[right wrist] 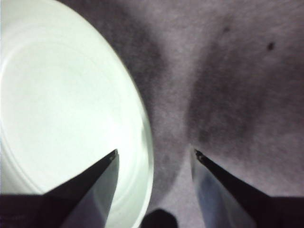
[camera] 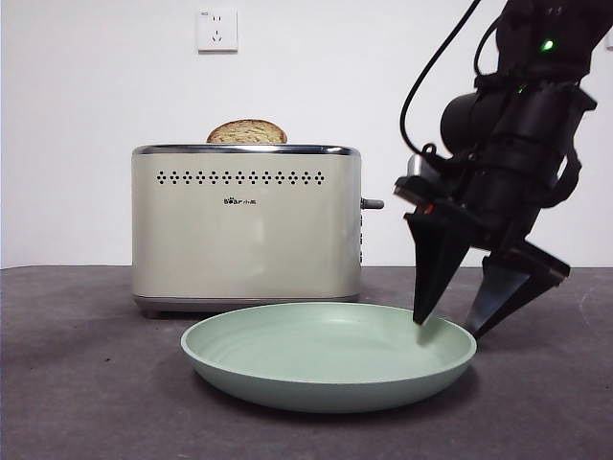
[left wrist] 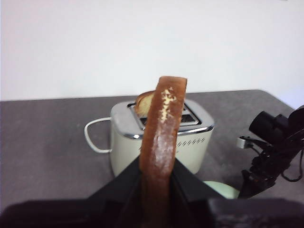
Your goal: Take the bread from the toaster,put the bread on the plate,put the plate on the table
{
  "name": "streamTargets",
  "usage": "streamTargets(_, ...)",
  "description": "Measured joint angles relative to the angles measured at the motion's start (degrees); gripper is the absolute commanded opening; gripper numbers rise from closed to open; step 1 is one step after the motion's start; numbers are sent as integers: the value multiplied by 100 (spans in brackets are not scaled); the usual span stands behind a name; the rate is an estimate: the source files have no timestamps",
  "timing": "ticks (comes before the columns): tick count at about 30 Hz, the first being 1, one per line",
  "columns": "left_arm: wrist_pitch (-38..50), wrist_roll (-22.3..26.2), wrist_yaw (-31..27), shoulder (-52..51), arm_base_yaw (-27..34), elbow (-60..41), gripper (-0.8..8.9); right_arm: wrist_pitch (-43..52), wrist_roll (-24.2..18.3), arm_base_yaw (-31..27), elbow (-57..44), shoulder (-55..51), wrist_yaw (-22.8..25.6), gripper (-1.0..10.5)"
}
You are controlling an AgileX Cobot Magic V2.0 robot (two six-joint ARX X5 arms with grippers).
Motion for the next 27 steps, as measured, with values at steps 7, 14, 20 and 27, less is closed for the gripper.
streamTargets(7, -227, -42, -74, -7, 0, -4, -9, 39, -26, 85, 0, 33, 0, -19)
streamTargets(14, -369, -44, -72, -7, 0, -4, -9, 48, -44, 109, 0, 33, 17, -16)
streamTargets(20, -251, -42, 420, 48, -2, -4, -9, 15, -15, 111, 0, 22, 24, -16)
streamTargets(27, 306, -44, 1600, 870, 0, -4, -9, -28, 125, 111, -2, -518, 50, -16)
